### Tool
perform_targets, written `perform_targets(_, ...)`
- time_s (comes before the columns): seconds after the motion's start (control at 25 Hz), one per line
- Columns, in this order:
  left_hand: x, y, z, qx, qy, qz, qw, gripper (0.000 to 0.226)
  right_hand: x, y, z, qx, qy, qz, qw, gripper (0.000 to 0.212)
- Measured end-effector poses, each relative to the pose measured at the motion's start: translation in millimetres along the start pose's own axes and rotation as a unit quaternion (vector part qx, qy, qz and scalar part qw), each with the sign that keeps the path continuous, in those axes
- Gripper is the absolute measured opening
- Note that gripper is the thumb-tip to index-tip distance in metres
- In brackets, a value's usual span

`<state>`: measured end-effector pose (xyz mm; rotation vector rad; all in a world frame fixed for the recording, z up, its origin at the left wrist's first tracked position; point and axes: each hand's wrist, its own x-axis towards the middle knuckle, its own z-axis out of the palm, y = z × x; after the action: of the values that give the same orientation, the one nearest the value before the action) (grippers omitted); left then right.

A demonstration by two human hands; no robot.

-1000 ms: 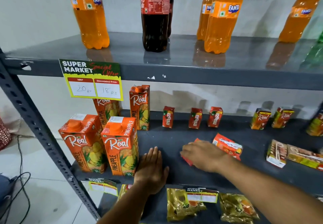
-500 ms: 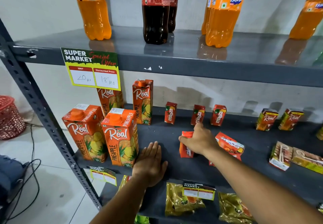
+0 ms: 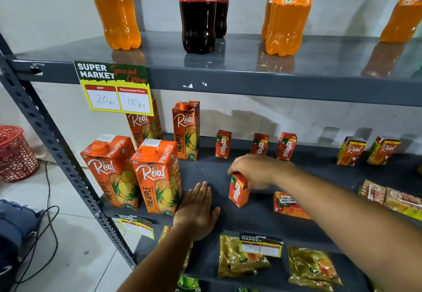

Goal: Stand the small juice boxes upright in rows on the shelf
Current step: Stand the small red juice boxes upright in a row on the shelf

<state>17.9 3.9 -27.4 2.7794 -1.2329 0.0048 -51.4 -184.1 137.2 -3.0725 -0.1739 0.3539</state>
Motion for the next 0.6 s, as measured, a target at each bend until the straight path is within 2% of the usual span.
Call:
perform_targets(0.16, 0, 0, 0, 0.001, 0.003, -0.004, 1.0, 0.074, -4, -2, -3, -0.109, 0.036, -0.11, 0.987, 0.022)
perform_targets(0.24, 1, -1, 1, 0.004, 0.004, -0.007, 1.0, 0.074, -5, -3, 0, -0.112, 0.049, -0.113, 0.986, 0.01)
perform_targets(0.28, 1, -1, 2, 0.004, 0.003, -0.008, 1.0, 0.074, -5, -3, 1, -0.086, 0.053, -0.107, 0.989, 0.014)
perform_targets(0.36, 1, -2, 3, 0.003, 0.002, -0.008, 1.0, 0.074, -7, 6, 4, -0.04, 0.054, -0.082, 0.994, 0.029)
perform_targets(0.44, 2, -2, 3, 0.007, 0.002, -0.009, 1.0, 0.074, -13, 26, 1, -0.044, 0.072, -0.046, 0.995, 0.065)
perform_targets(0.48, 3, -2, 3, 0.012, 0.0, -0.008, 1.0, 0.074, -21, 40, 0, -0.022, 0.069, -0.001, 0.997, 0.069)
perform_targets(0.52, 3, -3, 4, 0.015, -0.001, -0.008, 1.0, 0.074, -31, 55, 2, 0.005, 0.052, 0.04, 0.998, 0.064)
perform_targets(0.6, 3, -2, 5, 0.016, 0.0, -0.008, 1.0, 0.074, -52, 75, 19, 0.003, -0.043, 0.107, 0.993, 0.056)
